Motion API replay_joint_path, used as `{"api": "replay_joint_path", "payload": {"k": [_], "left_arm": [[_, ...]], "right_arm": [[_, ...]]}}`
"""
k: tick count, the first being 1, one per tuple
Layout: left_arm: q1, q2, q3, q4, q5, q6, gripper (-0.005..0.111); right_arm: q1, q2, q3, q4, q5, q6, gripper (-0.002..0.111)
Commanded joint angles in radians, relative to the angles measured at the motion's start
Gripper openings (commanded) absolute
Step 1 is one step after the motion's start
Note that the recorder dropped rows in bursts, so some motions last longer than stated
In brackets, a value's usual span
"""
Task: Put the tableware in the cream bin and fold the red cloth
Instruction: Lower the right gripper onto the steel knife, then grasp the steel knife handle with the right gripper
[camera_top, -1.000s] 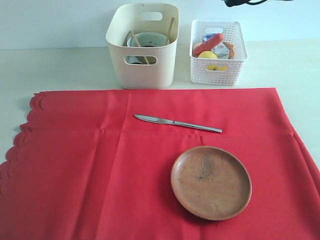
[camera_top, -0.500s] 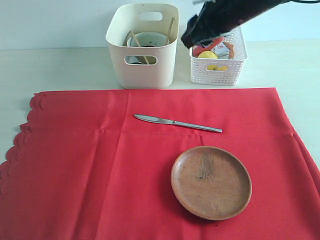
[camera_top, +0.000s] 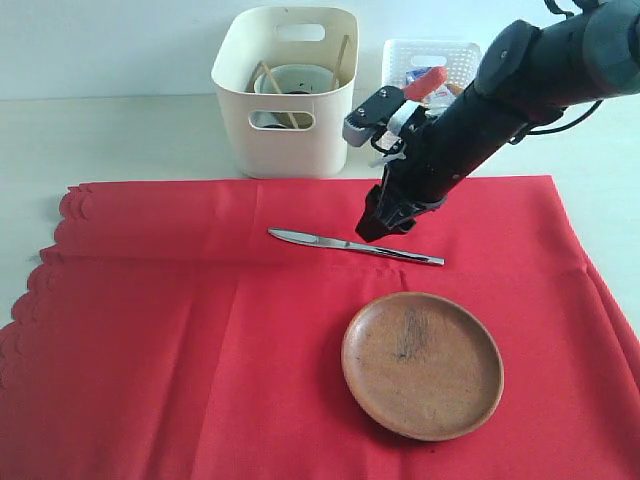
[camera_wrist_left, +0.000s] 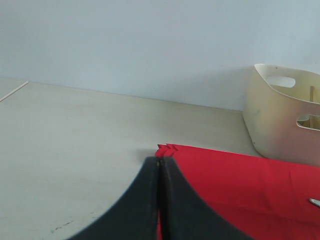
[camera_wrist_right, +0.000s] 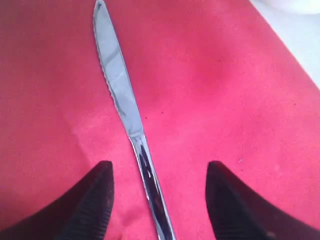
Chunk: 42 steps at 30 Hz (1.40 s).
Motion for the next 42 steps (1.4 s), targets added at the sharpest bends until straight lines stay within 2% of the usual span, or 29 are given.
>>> {"api": "replay_joint_path", "payload": {"k": [1,7,16,22,34,37,42], "left_arm": [[0.002,-0.005,0.003,-0.003,-0.001,0.006,0.000],[0.002,-0.005,0.003,-0.003,-0.001,0.006,0.000],[0.002,-0.005,0.003,-0.003,-0.001,0.006,0.000],[0.002,-0.005,0.003,-0.003,-0.001,0.006,0.000],[0.002,-0.005,0.003,-0.003,-0.001,0.006,0.000],[0.002,-0.005,0.003,-0.003,-0.001,0.006,0.000],[0.002,-0.005,0.003,-0.003,-0.001,0.006,0.000]], "right_arm": [[0.036,0.002,0.001,0.019,-0.034,-0.135,0.054],[0.085,0.002,0.001,-0.044,-0.133,-0.159,0.054],[0.085,0.002,0.001,-0.050,-0.109,-0.159,0.054],[0.085,0.006,0.001,-0.131,-0.078,-0.126,0.054],[0.085,0.092,0.001,-0.159,-0.070,-0.094,0.054],[0.085,0.092,0.001,-0.175,-0.070,-0.092,0.046],[0.085,0.092,0.001,-0.202,-0.074,-0.089,0.022]]}}
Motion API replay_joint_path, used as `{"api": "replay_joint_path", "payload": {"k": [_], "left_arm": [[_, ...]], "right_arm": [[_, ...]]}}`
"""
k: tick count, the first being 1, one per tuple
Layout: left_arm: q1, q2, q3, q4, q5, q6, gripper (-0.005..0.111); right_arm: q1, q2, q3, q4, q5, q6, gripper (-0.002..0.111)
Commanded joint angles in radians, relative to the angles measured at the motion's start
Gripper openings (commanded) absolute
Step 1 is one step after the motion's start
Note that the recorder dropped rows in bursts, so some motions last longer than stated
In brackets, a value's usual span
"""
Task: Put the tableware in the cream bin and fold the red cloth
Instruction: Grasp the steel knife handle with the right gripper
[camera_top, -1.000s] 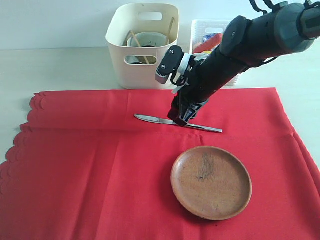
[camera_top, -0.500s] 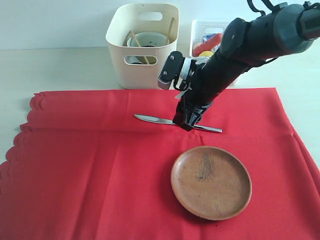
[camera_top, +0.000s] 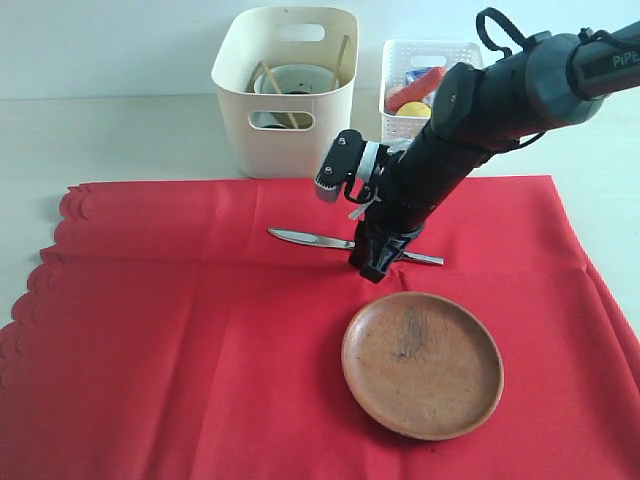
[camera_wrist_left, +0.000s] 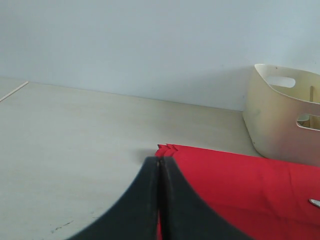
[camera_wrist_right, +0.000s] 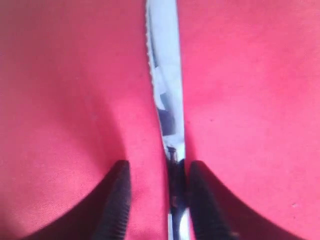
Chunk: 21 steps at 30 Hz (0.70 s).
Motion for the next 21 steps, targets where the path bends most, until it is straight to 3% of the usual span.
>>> {"api": "replay_joint_path", "payload": {"k": [1,9,21], "left_arm": [[0.002,-0.005,0.003,-0.003,-0.001,0.006,0.000],[0.002,-0.005,0.003,-0.003,-0.001,0.006,0.000],[0.002,-0.005,0.003,-0.003,-0.001,0.006,0.000]], "right_arm": [[-0.002,0.018,0.001,-0.053,-0.014,-0.002,0.018],[-0.002,0.018,0.001,-0.054,-0.008,-0.002,0.000],[-0.002,-0.061,0.001,-0.036,-0.006,-0.002,0.000]]}}
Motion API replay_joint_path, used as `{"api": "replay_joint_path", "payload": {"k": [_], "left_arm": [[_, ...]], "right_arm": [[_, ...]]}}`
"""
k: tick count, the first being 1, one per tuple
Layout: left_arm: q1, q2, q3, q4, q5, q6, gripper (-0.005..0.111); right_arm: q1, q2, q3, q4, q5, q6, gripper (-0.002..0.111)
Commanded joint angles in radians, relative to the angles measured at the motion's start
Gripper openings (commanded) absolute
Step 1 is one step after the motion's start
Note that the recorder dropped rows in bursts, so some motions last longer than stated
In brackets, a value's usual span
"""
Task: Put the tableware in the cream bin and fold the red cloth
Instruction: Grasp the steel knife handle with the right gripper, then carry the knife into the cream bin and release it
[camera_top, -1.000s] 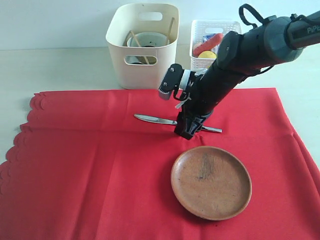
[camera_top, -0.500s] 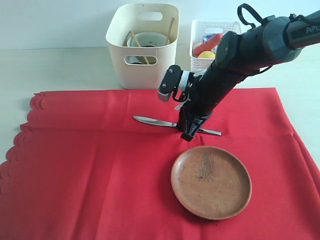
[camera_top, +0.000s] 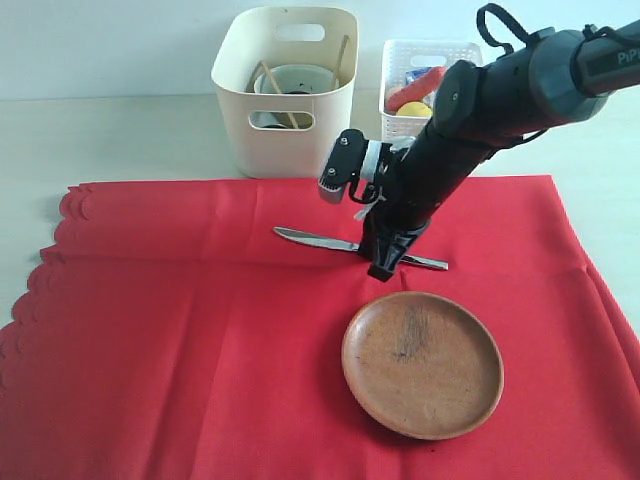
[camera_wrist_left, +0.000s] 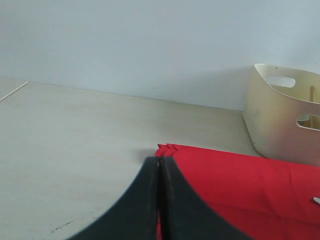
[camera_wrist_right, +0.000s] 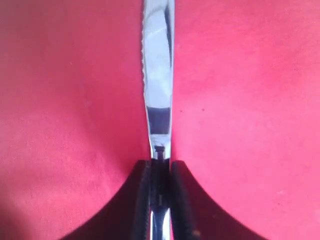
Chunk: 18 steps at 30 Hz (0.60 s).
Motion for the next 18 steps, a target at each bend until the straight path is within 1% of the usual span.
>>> {"api": "replay_joint_path", "payload": {"k": [1,5,8,18], "left_arm": [[0.002,-0.005,0.003,-0.003,-0.001,0.006,0.000],[0.002,-0.005,0.003,-0.003,-0.001,0.006,0.000],[0.002,-0.005,0.003,-0.003,-0.001,0.006,0.000],[0.002,-0.005,0.003,-0.003,-0.001,0.006,0.000]], "right_arm": [[-0.002,-0.049,0.002,0.008,-0.006,-0.002,0.000],[-0.002,-0.090,0.002,0.039,-0.006,-0.004,0.000],[-0.002,-0.120,0.002,0.101,-0.008,-0.038,0.000],[-0.002,-0.208,0.002,0.299,-0.112,-0.090,0.000]]}}
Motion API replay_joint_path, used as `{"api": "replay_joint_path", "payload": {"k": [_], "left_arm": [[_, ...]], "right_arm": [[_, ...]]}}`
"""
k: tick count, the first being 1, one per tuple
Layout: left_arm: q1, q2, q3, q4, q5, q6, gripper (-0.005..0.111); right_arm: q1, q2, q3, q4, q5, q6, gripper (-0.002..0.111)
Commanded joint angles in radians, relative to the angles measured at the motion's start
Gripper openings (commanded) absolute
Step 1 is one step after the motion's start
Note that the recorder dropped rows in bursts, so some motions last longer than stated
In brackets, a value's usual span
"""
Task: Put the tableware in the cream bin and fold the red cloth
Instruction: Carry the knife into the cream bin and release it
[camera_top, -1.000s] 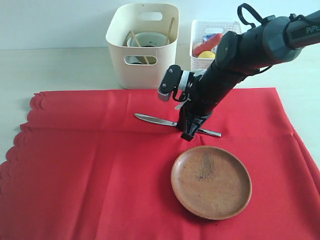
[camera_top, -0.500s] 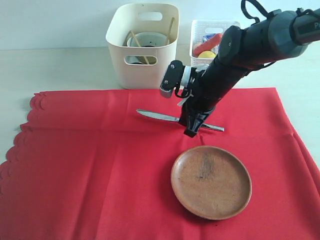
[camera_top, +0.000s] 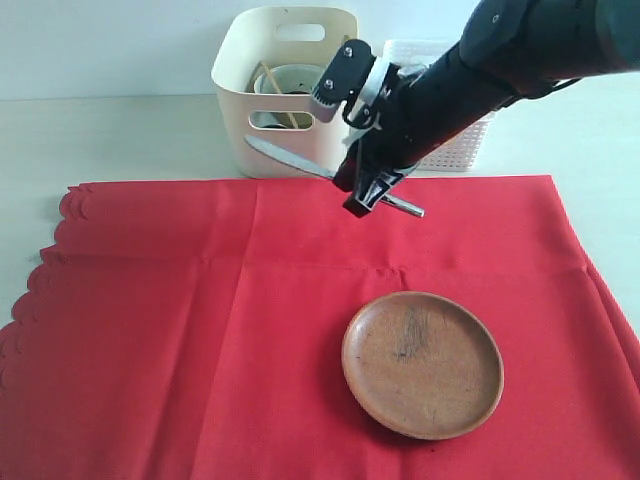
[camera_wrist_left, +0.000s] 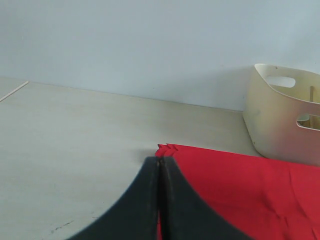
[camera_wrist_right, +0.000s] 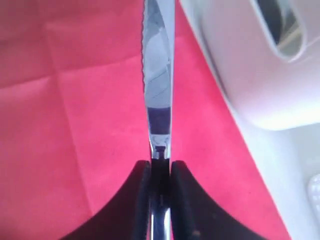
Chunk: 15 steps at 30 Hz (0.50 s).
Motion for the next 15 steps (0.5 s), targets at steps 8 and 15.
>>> {"api": "replay_joint_path", "payload": {"k": [8,15], "left_arm": [[0.002,-0.005,0.003,-0.003,-0.001,0.006,0.000],[0.002,-0.005,0.003,-0.003,-0.001,0.006,0.000]], "right_arm": [[-0.002,-0.053,-0.033,0.185,-0.138,-0.017,0.000],[-0.002,-0.049,-0.144,0.246,-0.152,-0.017,0.000]]}}
